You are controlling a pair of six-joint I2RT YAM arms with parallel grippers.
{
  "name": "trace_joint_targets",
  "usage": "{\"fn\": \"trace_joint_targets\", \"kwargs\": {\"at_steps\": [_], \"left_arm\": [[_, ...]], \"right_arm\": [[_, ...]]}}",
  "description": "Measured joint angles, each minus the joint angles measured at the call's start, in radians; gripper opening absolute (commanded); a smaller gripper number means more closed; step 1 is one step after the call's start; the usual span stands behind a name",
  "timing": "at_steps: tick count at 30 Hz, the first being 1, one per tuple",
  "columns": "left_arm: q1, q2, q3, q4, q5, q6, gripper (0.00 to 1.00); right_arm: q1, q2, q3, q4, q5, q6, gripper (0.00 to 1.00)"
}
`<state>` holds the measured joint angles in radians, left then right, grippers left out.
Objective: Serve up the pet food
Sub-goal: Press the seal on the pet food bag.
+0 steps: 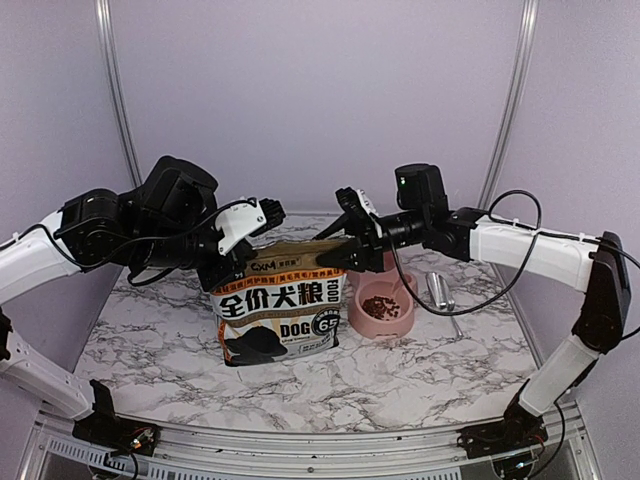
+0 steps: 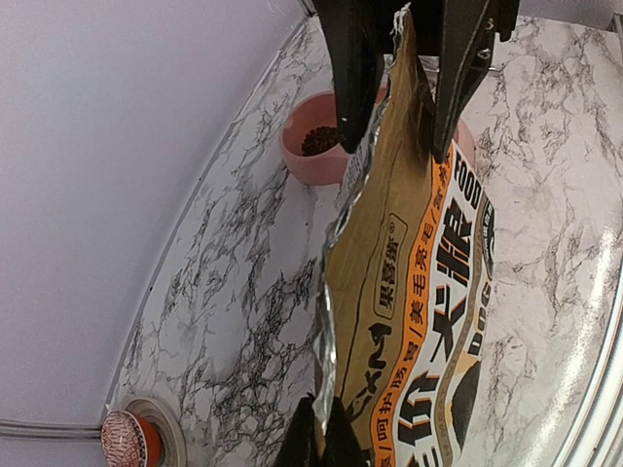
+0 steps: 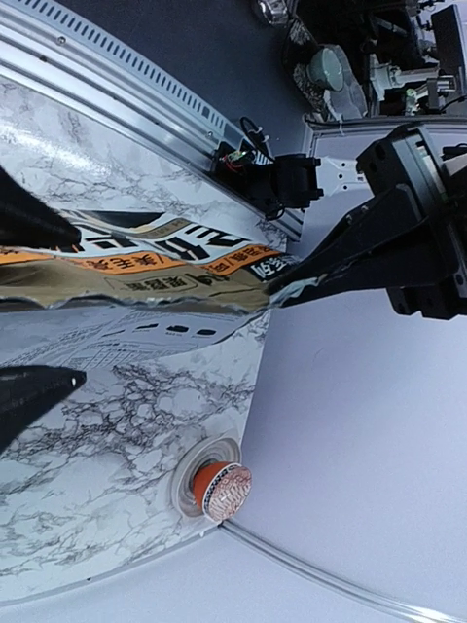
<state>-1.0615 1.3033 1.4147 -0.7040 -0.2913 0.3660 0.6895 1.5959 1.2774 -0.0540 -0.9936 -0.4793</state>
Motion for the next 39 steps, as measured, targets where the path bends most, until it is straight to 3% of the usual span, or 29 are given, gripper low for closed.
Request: {"fn": "trace_joint_targets", "kwargs": {"at_steps": [6, 17, 21, 24, 25, 29, 31, 34, 39], "left_arm": [[0.003, 0.005, 0.019, -0.023, 0.03, -0.007, 0.0], [0.01, 0.015, 0.03, -0.037, 0.055, -0.008, 0.0], [0.01, 0.013, 0.023, -0.034, 0.056, -0.011, 0.0], [0.01, 0.006, 0.01, -0.03, 0.062, -0.013, 0.0], [0.01, 0.002, 0.003, -0.026, 0.064, -0.014, 0.0], [0.01, -0.005, -0.009, -0.013, 0.066, -0.015, 0.0], [0.01, -0.007, -0.011, -0.01, 0.066, -0.015, 0.0], [0.01, -0.01, -0.014, -0.008, 0.067, -0.015, 0.0], [0.01, -0.027, -0.028, 0.001, 0.067, -0.023, 0.0]], "right_arm": [[0.027, 0.015, 0.132, -0.155, 0.099, -0.086, 0.59], [0.12, 0.117, 0.359, -0.421, 0.251, -0.184, 0.5], [0.161, 0.123, 0.366, -0.47, 0.294, -0.188, 0.39], [0.176, 0.127, 0.37, -0.479, 0.318, -0.188, 0.23], [0.177, 0.129, 0.374, -0.481, 0.326, -0.183, 0.23], [0.178, 0.129, 0.379, -0.488, 0.344, -0.175, 0.52], [0.182, 0.129, 0.379, -0.489, 0.345, -0.179, 0.55], [0.185, 0.126, 0.379, -0.495, 0.34, -0.183, 0.46], [0.186, 0.122, 0.38, -0.5, 0.332, -0.202, 0.14]]}}
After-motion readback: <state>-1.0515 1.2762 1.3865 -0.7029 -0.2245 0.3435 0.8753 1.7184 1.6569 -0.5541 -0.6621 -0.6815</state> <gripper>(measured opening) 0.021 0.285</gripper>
